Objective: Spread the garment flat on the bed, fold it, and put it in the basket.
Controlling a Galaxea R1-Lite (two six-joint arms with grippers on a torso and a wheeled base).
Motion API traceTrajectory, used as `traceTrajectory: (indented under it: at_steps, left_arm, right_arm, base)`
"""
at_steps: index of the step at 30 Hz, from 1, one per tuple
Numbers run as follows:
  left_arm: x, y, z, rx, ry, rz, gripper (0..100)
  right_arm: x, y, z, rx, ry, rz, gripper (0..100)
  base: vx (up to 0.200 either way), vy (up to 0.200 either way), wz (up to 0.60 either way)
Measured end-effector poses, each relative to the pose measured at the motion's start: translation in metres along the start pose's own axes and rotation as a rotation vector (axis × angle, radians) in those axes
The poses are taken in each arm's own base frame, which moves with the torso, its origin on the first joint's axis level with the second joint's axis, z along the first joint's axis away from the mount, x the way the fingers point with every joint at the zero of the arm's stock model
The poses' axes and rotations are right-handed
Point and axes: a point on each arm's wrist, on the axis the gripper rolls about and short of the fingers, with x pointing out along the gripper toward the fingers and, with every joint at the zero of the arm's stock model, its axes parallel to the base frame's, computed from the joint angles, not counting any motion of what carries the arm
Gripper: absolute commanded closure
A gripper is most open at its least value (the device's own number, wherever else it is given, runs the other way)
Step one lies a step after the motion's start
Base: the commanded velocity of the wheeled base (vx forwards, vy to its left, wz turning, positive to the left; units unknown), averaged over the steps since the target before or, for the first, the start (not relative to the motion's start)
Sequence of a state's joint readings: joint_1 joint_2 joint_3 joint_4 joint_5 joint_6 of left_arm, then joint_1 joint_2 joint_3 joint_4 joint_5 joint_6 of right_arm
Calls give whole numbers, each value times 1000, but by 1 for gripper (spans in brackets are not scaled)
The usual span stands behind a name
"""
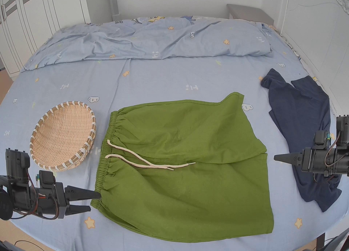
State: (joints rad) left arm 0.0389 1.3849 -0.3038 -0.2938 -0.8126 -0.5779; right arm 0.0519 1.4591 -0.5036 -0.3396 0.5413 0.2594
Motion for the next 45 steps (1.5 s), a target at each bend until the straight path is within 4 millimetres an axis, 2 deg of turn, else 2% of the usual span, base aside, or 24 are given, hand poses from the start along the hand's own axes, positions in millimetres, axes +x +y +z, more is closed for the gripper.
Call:
traceTrajectory:
  at_steps: [6,11,17,25,34,43,44,45]
  left_arm:
    - [1,11,-10,68,21,17,0]
    - [9,34,-4,143,49,60,0]
    - [14,54,4,92,62,94,0]
    - [26,64,14,81,75,94,0]
    - [42,73,27,91,62,73,0]
    - [48,76,32,90,64,64,0]
    - [49,76,34,96,57,61,100]
    - [49,76,34,101,51,59,100]
  right_arm:
    - [-6,8,-10,-19,7,23,0]
    - [-7,11,-17,-23,23,35,0]
    - [-7,10,-40,-9,88,40,0]
    - [-9,7,-57,-10,97,45,0]
    - [-9,8,-61,-22,85,55,0]
    - [-10,6,-62,-17,86,51,0]
    - [-10,6,-62,-17,86,51,0]
    - [-10,6,-62,-17,86,51,0]
  base:
    - [0,0,0]
    - [0,0,0]
    - [0,0,0]
    - [0,0,0]
    - [0,0,0]
    - [0,0,0]
    - [0,0,0]
    - [0,0,0]
